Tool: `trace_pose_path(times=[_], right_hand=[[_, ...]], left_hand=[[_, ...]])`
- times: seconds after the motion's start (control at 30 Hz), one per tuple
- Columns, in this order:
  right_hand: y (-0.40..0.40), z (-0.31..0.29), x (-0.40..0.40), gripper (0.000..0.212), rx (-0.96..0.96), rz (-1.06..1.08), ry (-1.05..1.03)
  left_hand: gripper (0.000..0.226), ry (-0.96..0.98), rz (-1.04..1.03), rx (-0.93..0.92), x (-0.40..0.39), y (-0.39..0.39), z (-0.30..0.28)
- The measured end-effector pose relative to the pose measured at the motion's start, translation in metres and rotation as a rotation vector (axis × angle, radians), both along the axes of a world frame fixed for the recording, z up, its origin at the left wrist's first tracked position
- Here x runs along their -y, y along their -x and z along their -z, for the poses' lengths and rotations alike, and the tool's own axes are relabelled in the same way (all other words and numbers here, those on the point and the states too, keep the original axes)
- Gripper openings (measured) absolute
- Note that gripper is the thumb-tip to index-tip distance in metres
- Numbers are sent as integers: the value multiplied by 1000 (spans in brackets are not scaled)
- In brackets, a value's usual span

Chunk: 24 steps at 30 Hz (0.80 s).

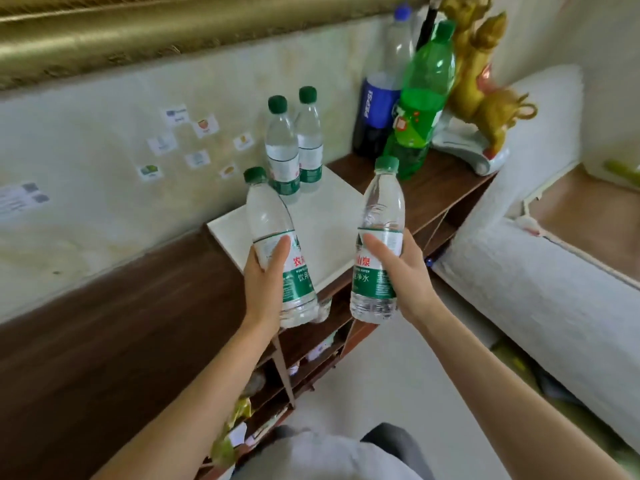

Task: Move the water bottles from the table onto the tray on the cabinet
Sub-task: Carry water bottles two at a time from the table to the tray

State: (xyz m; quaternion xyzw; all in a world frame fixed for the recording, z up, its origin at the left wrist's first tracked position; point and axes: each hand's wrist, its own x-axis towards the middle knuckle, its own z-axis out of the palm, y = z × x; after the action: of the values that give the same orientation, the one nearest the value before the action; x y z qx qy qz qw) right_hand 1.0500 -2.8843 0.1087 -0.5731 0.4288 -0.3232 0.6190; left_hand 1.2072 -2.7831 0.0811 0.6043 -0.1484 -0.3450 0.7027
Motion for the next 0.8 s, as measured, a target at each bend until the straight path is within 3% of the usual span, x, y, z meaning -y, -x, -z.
trace_pose_path(times=[0.17,0.47,0.8], right_hand=[[-64,-1,58,35,-17,-207,51],[-139,8,123,62,-23,-636,196],[-160,18,145,66,13,-733,258]], left_hand=[[23,-18,-201,66,37,-34,-1],[37,-76,-564,245,77,-52,-4],[65,-126,-512,387,88,-46,9]])
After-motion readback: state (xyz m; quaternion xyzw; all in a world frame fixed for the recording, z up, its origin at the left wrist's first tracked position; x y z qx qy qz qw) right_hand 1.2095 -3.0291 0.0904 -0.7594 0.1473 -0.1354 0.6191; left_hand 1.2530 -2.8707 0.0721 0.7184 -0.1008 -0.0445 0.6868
